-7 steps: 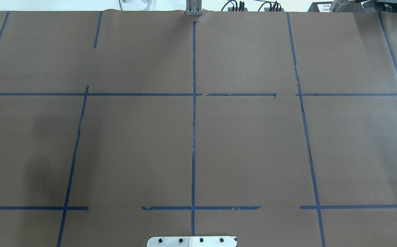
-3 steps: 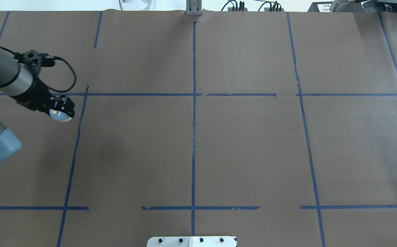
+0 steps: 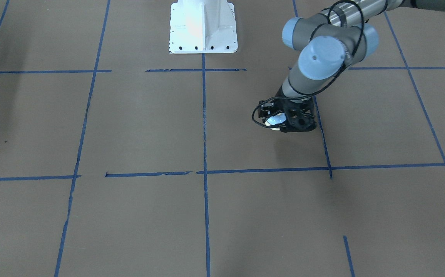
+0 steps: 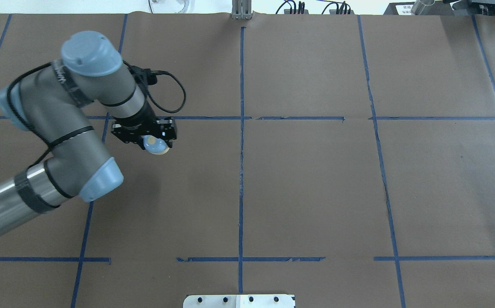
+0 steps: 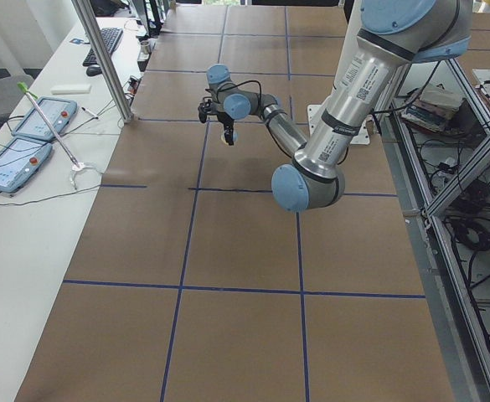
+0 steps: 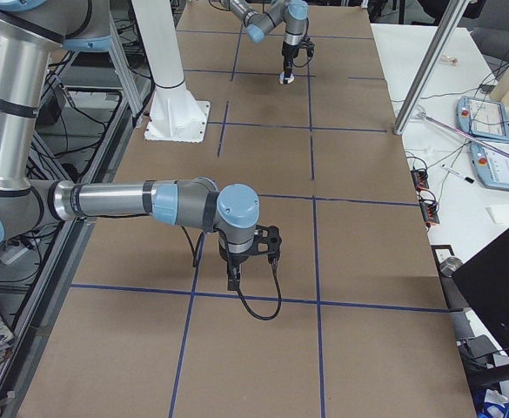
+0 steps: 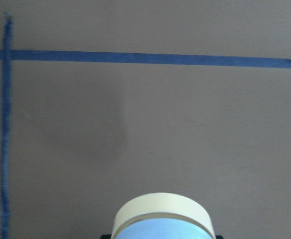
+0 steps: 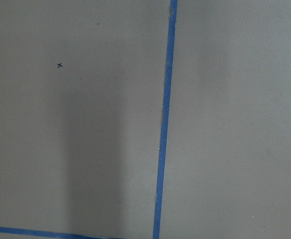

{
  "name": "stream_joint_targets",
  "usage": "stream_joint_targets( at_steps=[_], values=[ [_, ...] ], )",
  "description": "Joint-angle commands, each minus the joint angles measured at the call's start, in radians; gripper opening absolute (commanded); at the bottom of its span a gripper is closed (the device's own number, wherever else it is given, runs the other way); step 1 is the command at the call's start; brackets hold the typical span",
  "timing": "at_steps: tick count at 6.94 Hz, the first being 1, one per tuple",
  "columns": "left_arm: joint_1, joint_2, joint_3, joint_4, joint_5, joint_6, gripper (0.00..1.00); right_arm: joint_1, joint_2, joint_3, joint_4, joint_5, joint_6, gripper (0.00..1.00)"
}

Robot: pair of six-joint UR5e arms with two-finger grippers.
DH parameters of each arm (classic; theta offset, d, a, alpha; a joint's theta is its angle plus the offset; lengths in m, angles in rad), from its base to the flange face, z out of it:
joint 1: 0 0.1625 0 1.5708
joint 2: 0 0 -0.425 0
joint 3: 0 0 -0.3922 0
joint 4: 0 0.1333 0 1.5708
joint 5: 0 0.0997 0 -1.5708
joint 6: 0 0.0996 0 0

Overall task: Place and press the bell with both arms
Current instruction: 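Carry the blue bell with the left gripper toward the grid center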

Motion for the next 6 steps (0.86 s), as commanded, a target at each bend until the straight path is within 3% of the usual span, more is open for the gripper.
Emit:
stream_joint_targets(
  at_steps=[1, 4, 5, 6],
  values=[
    [0.064, -0.239, 0.257, -0.064, 0.071, -0.125, 0.05, 0.000, 0.000, -0.003, 0.000, 0.010, 0.000, 1.00],
    [0.095, -0.402, 0.553, -0.227, 0.163, -0.195, 0.05, 0.000, 0.000, -0.005, 0.000, 0.010, 0.000, 1.00],
    [0.095, -0.403, 0.559, -0.227, 0.165, -0.195, 0.06, 0.000, 0.000, -0.005, 0.000, 0.010, 0.000, 1.00],
    [0.095, -0.403, 0.565, -0.229, 0.163, -0.195, 0.28, 0.000, 0.000, -0.005, 0.000, 0.011, 0.000, 1.00]
  ],
)
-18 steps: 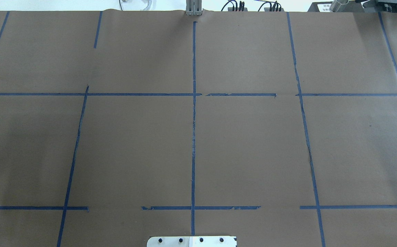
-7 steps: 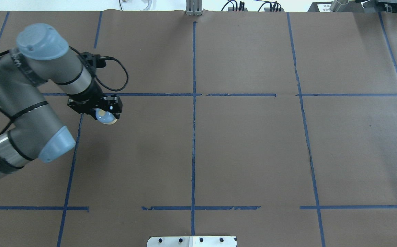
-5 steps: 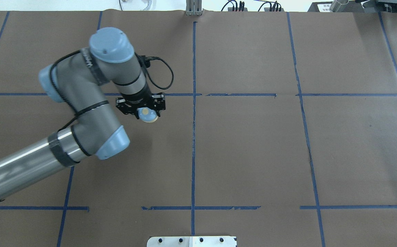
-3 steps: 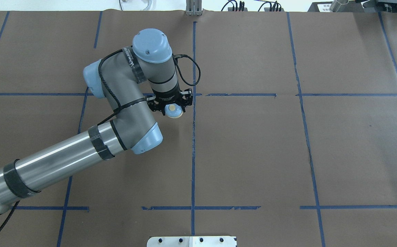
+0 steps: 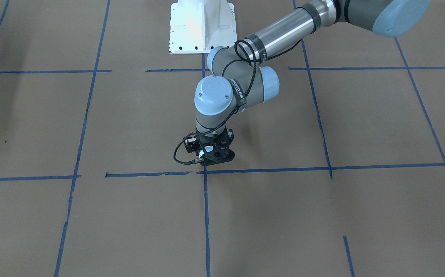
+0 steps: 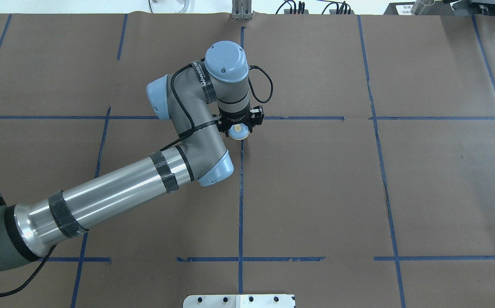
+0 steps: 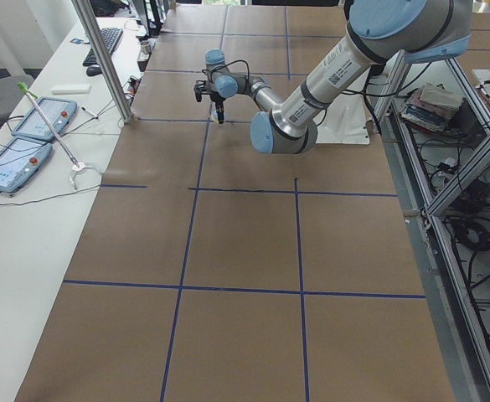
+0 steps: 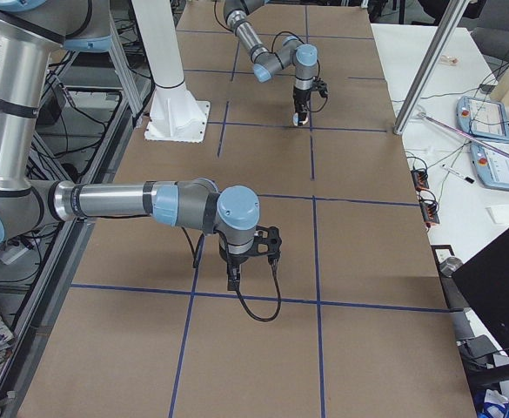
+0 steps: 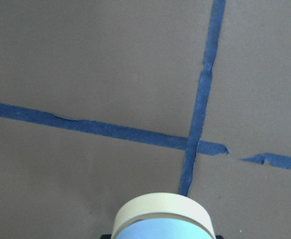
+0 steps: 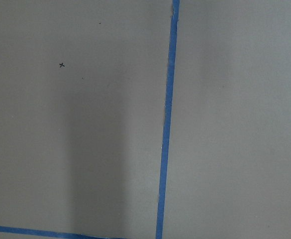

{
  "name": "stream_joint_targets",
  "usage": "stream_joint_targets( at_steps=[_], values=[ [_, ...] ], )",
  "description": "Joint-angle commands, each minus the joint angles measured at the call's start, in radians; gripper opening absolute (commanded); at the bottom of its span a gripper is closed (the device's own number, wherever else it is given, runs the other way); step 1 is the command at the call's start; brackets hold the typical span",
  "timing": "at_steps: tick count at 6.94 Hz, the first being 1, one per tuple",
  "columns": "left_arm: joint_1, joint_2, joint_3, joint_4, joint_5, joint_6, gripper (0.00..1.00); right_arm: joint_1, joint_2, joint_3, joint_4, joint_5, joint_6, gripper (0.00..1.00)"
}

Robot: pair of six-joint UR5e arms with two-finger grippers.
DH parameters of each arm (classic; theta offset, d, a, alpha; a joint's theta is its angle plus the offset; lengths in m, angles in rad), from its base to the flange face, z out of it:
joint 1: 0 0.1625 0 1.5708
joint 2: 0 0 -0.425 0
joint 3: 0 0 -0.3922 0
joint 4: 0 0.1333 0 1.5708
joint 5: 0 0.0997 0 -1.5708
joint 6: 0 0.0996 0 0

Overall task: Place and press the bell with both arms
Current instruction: 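Lower the bell onto the tape crossing and open the left gripper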

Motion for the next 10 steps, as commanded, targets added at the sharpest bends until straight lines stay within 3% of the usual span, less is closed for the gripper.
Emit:
stream_joint_targets(
  at_steps=[1, 2, 7, 8, 9, 10],
  values=[
    [0.004, -0.008, 0.021, -0.007, 0.003, 0.000, 0.71, 0.000, 0.000, 0.000, 0.000, 0.001, 0.000, 1.00],
    [0.012, -0.008, 0.019, -0.021, 0.003, -0.002, 1.00, 0.000, 0.000, 0.000, 0.000, 0.001, 0.000, 1.00],
    [-0.028, -0.008, -0.040, 0.023, -0.027, 0.015, 1.00, 0.000, 0.009, 0.001, 0.002, 0.019, -0.002, 1.00],
    [-0.065, 0.000, -0.071, 0.075, -0.073, 0.083, 1.00, -0.002, 0.012, 0.001, 0.027, 0.020, -0.009, 1.00],
    [-0.094, 0.029, -0.140, 0.178, -0.084, 0.171, 1.00, -0.002, 0.011, -0.003, 0.110, 0.021, 0.003, 1.00],
    [-0.115, 0.094, -0.239, 0.288, -0.084, 0.282, 1.00, -0.002, 0.011, -0.003, 0.113, 0.023, 0.003, 1.00]
  ],
)
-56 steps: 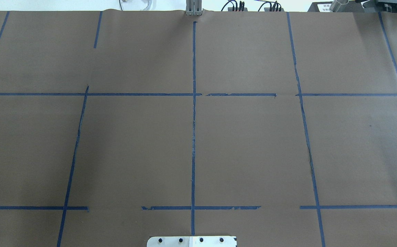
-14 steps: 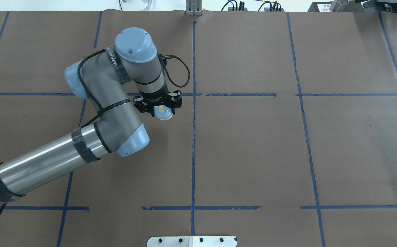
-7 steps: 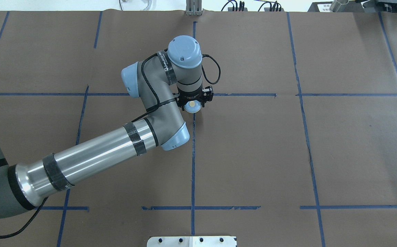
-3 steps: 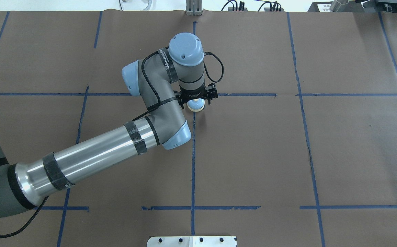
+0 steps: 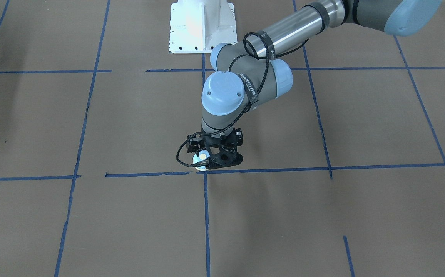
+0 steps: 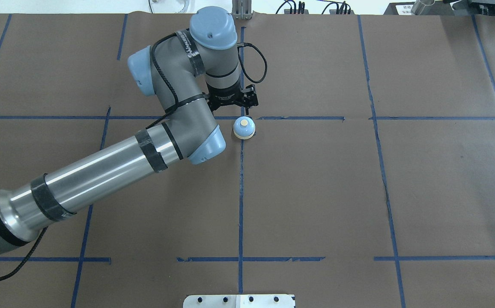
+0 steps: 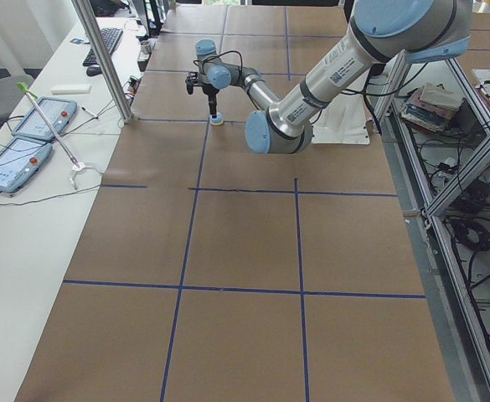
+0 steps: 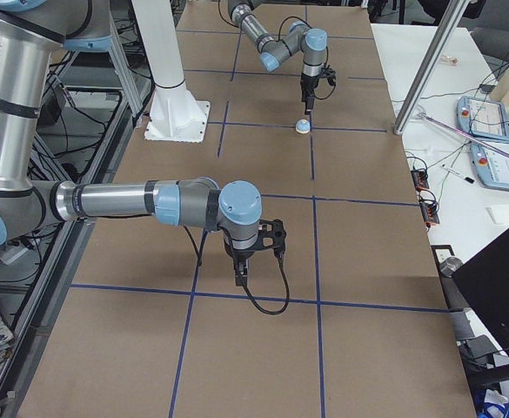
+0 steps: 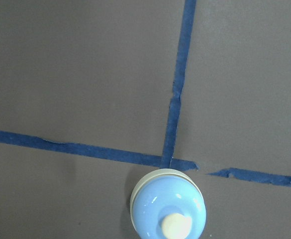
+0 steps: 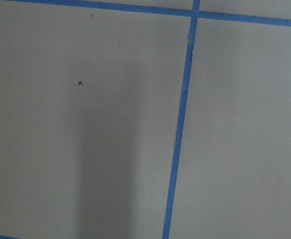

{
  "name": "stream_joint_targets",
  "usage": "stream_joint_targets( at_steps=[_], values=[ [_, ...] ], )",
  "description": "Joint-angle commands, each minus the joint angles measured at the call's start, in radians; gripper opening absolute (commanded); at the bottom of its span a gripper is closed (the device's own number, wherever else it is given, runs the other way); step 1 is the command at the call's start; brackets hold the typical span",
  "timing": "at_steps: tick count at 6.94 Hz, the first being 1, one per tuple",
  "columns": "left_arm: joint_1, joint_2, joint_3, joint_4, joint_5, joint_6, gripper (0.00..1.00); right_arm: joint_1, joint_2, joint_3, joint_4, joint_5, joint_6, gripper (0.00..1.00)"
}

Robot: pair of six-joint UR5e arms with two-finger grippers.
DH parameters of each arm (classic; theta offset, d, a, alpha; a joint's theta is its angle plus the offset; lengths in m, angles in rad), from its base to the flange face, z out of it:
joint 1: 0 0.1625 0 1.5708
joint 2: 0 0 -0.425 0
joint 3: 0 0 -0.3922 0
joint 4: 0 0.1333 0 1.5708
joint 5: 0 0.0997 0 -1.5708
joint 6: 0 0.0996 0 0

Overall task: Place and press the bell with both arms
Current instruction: 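Withdraw the left arm away from the bell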

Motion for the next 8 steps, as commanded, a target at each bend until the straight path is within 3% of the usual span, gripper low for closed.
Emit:
stream_joint_targets(
  at_steps=[1, 2, 4, 6, 8],
  values=[
    [-0.054, 0.179, -0.270, 0.200, -0.009, 0.227, 1.00, -0.002, 0.002, -0.001, 0.031, 0.026, 0.007, 1.00],
    [-0.086, 0.329, -0.437, 0.216, -0.011, 0.307, 1.00, -0.008, 0.006, -0.003, 0.033, 0.033, 0.011, 1.00],
    [-0.158, 0.570, -0.669, 0.212, -0.015, 0.483, 1.00, -0.029, 0.060, -0.003, 0.031, 0.047, 0.059, 1.00],
    [-0.299, 0.809, -0.753, 0.200, -0.078, 0.681, 1.00, -0.086, 0.098, -0.003, 0.033, 0.045, 0.121, 1.00],
    [-0.547, 0.983, -0.747, 0.201, -0.134, 0.982, 1.00, -0.158, 0.176, -0.001, 0.033, 0.043, 0.196, 1.00]
  ],
)
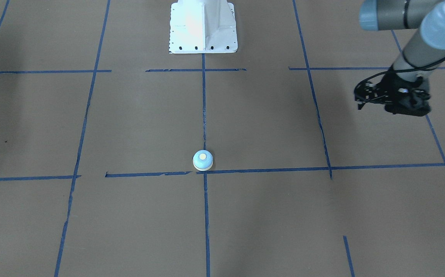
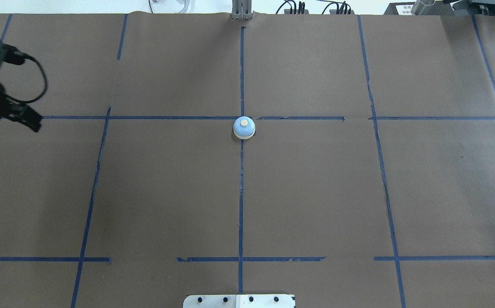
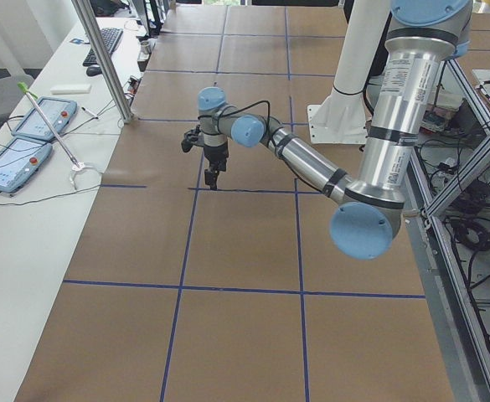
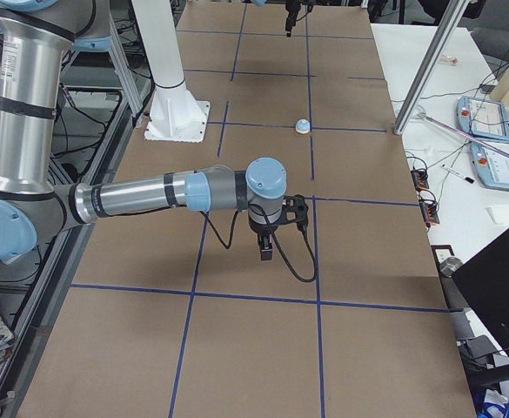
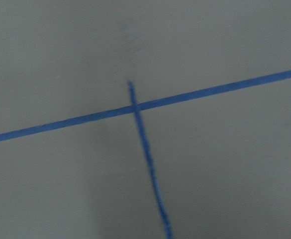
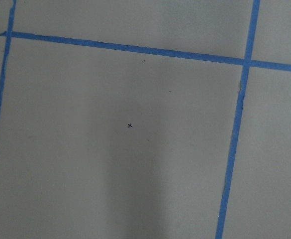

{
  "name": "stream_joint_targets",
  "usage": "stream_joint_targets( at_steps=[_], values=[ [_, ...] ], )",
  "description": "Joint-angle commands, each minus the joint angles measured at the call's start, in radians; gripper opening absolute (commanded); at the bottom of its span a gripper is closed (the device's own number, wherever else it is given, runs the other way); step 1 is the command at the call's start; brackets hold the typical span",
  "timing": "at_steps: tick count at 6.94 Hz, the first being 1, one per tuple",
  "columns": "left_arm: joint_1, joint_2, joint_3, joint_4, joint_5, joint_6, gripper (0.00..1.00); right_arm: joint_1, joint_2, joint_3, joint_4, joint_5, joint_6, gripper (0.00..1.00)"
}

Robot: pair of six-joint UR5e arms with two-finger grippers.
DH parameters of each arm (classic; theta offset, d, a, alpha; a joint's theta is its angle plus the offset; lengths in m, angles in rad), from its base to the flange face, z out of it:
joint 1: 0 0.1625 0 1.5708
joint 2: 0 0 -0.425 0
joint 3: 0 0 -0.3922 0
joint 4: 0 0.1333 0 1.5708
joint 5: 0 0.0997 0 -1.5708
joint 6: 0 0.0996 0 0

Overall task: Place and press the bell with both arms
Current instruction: 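Withdraw the left arm away from the bell, then move the right gripper over the top of the bell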

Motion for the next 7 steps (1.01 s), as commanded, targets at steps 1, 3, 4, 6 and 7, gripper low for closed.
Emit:
stream_joint_targets(
  at_steps=[1, 3, 4, 6, 7],
  values=[
    [-0.226, 0.185, 0.013, -0.001, -0.067, 0.253, 1.00, -0.092, 0.105, 0.005, -0.001, -0.004, 0.122, 1.00],
    [-0.391, 0.321, 0.025, -0.002, -0.139, 0.289, 1.00, -0.227, 0.246, 0.008, -0.004, -0.007, 0.268, 1.00],
    [-0.432, 0.361, 0.025, -0.002, -0.150, 0.362, 1.00, -0.290, 0.306, 0.017, -0.001, -0.010, 0.361, 1.00],
    [-0.442, 0.365, 0.026, -0.002, -0.173, 0.369, 1.00, -0.476, 0.528, 0.010, -0.005, -0.080, 0.705, 1.00],
    [-0.442, 0.365, 0.025, -0.002, -0.186, 0.368, 1.00, -0.593, 0.614, -0.008, -0.007, -0.237, 0.789, 1.00]
  ],
)
